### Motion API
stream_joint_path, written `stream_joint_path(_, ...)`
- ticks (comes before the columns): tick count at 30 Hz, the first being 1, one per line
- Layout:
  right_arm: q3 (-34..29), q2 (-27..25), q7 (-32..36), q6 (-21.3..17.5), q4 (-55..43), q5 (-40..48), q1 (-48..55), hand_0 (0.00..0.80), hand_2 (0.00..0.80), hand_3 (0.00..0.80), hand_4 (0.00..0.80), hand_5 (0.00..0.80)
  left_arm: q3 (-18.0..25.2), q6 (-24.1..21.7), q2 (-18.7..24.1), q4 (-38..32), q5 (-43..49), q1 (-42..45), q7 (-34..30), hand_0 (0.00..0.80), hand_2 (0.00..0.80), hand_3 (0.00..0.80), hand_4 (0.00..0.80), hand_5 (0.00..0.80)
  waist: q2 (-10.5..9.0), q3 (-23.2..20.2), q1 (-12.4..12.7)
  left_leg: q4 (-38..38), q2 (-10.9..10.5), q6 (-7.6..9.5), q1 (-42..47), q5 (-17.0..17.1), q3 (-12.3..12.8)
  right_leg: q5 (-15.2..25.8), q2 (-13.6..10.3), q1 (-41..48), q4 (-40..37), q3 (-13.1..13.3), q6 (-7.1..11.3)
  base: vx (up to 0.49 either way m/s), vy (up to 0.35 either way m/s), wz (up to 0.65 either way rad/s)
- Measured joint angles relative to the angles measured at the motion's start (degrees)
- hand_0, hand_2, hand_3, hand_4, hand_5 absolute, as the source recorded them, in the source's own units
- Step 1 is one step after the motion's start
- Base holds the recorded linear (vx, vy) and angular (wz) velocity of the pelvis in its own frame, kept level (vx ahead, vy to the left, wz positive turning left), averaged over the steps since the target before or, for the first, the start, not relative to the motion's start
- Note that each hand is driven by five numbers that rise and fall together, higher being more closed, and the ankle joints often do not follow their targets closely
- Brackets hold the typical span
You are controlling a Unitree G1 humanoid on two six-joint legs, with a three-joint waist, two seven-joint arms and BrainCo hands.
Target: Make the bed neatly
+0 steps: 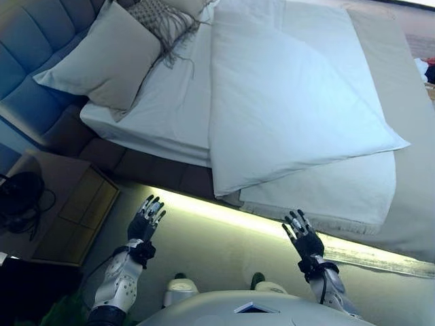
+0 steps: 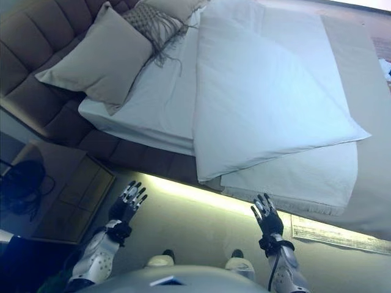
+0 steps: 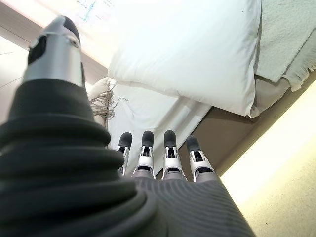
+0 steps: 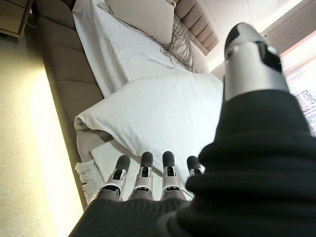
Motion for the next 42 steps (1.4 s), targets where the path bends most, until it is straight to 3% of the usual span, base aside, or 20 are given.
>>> stream_joint_path(3, -0.12, 0.15, 1.13, 0.57, 0.00, 1.55, -0.03, 0.000, 0.000, 0.000, 0.000, 0.000, -0.11, -0.04, 0.05, 0.00, 0.02, 0.01, -0.81, 0.000, 0.000, 0.000, 0.000, 0.000, -0.01, -0.03, -0.13, -0.23, -0.81, -0.44, 0.28, 0.27, 0.18, 0.13, -0.81, 0.03, 0.01, 0.10, 0.56, 0.117, 0.209, -0.03)
stream_joint_path(8, 1.05, 1.98, 2.21, 4.72, -0.02, 2.43, 0.05, 0.000, 0.000, 0.000, 0.000, 0.000, -0.12, -0.02, 0.63, 0.00, 0.00, 1.13, -1.53, 0.000, 0.000, 0.000, 0.000, 0.000, -0.34, -0.50, 0.40, -1.37, -2.45, -0.23, 1.93, 0.07, 1.53, 0.09, -2.45, 0.22, 0.24, 1.13, 1.63, 0.091, 0.175, -0.10)
stream_joint_path(14, 2.99, 2.87, 0.85, 3.95, 0.14, 2.46, -0.37, 0.000, 0.000, 0.000, 0.000, 0.000, -1.35, 0.01, 2.12, 0.13, 0.03, 0.24, -4.05, 0.000, 0.000, 0.000, 0.000, 0.000, -0.49, -0.45, 0.37, -0.32, -5.49, 1.91, 1.46, -0.94, 1.43, -2.11, -6.12, -2.03, 6.50, 1.12, 2.80, 0.049, 0.221, 0.03)
stream_joint_path(18, 2.40, 2.79, -0.20, 2.93, 0.36, 2.47, -0.49, 0.000, 0.000, 0.000, 0.000, 0.000, -3.40, 0.06, 2.31, 1.13, -0.02, -2.79, -4.34, 0.000, 0.000, 0.000, 0.000, 0.000, -0.01, 0.46, 0.19, 5.22, -8.59, 5.07, -1.42, -3.43, 0.14, -2.68, -10.19, -8.30, 19.27, 1.06, 1.95, 0.064, 0.235, 0.08)
stream_joint_path(21, 1.88, 2.55, -0.47, 2.36, 0.52, 2.49, -0.37, 0.000, 0.000, 0.000, 0.000, 0.000, -3.86, 0.22, 2.32, 2.96, -0.07, -4.47, -4.26, 0.000, 0.000, 0.000, 0.000, 0.000, 0.70, 1.42, 0.48, 11.62, -8.94, 6.60, -4.02, -6.72, -0.57, 0.98, -12.27, -14.22, 29.96, 1.41, -1.67, 0.175, 0.028, -0.03)
stream_joint_path(22, 1.90, 2.87, -0.45, 2.36, 0.53, 2.52, 0.20, 0.000, 0.000, 0.000, 0.000, 0.000, -3.80, 0.26, 2.97, 2.89, -0.08, -3.96, -4.26, 0.000, 0.000, 0.000, 0.000, 0.000, 1.30, 1.41, 0.40, 11.52, -8.75, 7.09, -3.84, -6.50, -0.62, 1.53, -12.12, -15.33, 31.73, 1.45, -1.50, 0.150, -0.132, -0.09)
stream_joint_path(25, 1.07, 3.10, 0.07, 2.36, 0.45, 2.52, 0.85, 0.000, 0.000, 0.000, 0.000, 0.000, -2.48, 0.42, 4.06, 2.47, -0.09, -2.03, -3.68, 0.000, 0.000, 0.000, 0.000, 0.000, -0.72, 1.66, 0.23, 10.32, -8.72, 8.10, -3.18, -5.81, 0.25, -1.74, -9.15, -17.38, 31.12, -0.09, -1.25, 0.277, -0.226, -0.21)
stream_joint_path(27, -0.46, 2.97, 0.76, 2.29, 0.90, 2.56, 0.72, 0.000, 0.000, 0.000, 0.000, 0.000, -2.54, 0.53, 3.82, 2.57, -0.12, -1.57, -2.99, 0.000, 0.000, 0.000, 0.000, 0.000, -1.66, 1.97, -0.06, 9.95, -8.90, 7.89, -3.16, -5.94, 0.31, -2.53, -7.69, -17.75, 23.45, -0.21, 0.24, 0.319, -0.299, -0.11)
stream_joint_path(29, -0.49, 2.86, 0.81, 2.29, 1.13, 2.61, 0.04, 0.000, 0.000, 0.000, 0.000, 0.000, -2.39, 0.43, 3.78, 2.59, -0.15, -1.32, -2.93, 0.000, 0.000, 0.000, 0.000, 0.000, -2.32, 1.87, -1.17, 9.54, -9.01, 7.76, -3.10, -6.02, 0.10, -1.42, -8.25, -17.54, 14.84, -0.30, 1.98, 0.313, -0.260, 0.10)
stream_joint_path(32, 0.59, 2.89, 0.81, 2.29, 1.25, 2.50, -0.87, 0.000, 0.000, 0.000, 0.000, 0.000, -2.05, 0.39, 3.83, 2.71, -0.13, -0.99, -2.91, 0.000, 0.000, 0.000, 0.000, 0.000, -4.04, 1.33, -1.37, 9.18, -8.86, 5.84, -2.56, -7.15, -0.45, 0.21, -9.02, -16.87, 7.33, -0.21, 3.38, 0.365, -0.308, 0.08)
stream_joint_path(33, 0.66, 2.74, 0.80, 2.30, 1.49, 2.43, -0.87, 0.000, 0.000, 0.000, 0.000, 0.000, -2.06, 0.40, 3.29, 3.16, -0.08, -0.94, -2.94, 0.000, 0.000, 0.000, 0.000, 0.000, -3.98, 1.17, -1.51, 9.04, -8.00, 5.06, -1.83, -7.57, -1.82, 3.09, -7.91, -15.80, 7.16, -0.10, 3.36, 0.410, -0.352, 0.46)
stream_joint_path(35, 0.50, 2.37, 0.87, 2.30, 1.59, 2.42, -0.07, 0.000, 0.000, 0.000, 0.000, 0.000, -2.03, 0.41, 2.18, 3.20, -0.01, -0.69, -3.25, 0.000, 0.000, 0.000, 0.000, 0.000, -2.86, 1.54, -3.00, 8.53, -5.40, 4.44, -0.51, -7.98, -4.96, 3.31, -4.89, -13.87, 9.84, 0.46, 2.80, 0.465, -0.418, 0.79)
stream_joint_path(37, -0.02, 1.77, 0.96, 2.33, 1.74, 2.12, 0.46, 0.000, 0.000, 0.000, 0.000, 0.000, -1.67, 0.45, 0.98, 2.91, -0.03, -0.21, -3.40, 0.000, 0.000, 0.000, 0.000, 0.000, -1.62, 1.34, -2.51, 8.86, -2.80, 4.39, 1.02, -8.15, -4.83, 1.05, -2.38, -12.81, 12.71, 0.37, -1.35, 0.435, -0.435, 0.48)
stream_joint_path(38, 0.19, 0.89, 0.95, 2.61, 1.76, 1.90, 0.03, 0.000, 0.000, 0.000, 0.000, 0.000, -1.08, 0.55, 0.55, 2.67, -0.02, 0.64, -3.51, 0.000, 0.000, 0.000, 0.000, 0.000, -0.99, 1.07, -2.60, 8.90, -1.70, 3.21, 1.96, -8.92, -4.76, -0.35, -1.43, -12.68, 14.00, 0.00, -3.26, 0.293, -0.347, 0.13)
stream_joint_path(42, 0.19, -0.42, 0.83, 3.62, 0.62, 1.96, -2.20, 0.000, 0.000, 0.000, 0.000, 0.000, 1.67, 1.79, 0.81, 2.52, -0.19, 2.43, -4.00, 0.000, 0.000, 0.000, 0.000, 0.000, -1.45, 1.22, -2.41, 13.31, 0.52, 3.05, 1.67, -8.59, -4.76, -2.56, 1.14, -10.51, 14.58, 0.10, -3.85, 0.306, -0.399, 0.06)
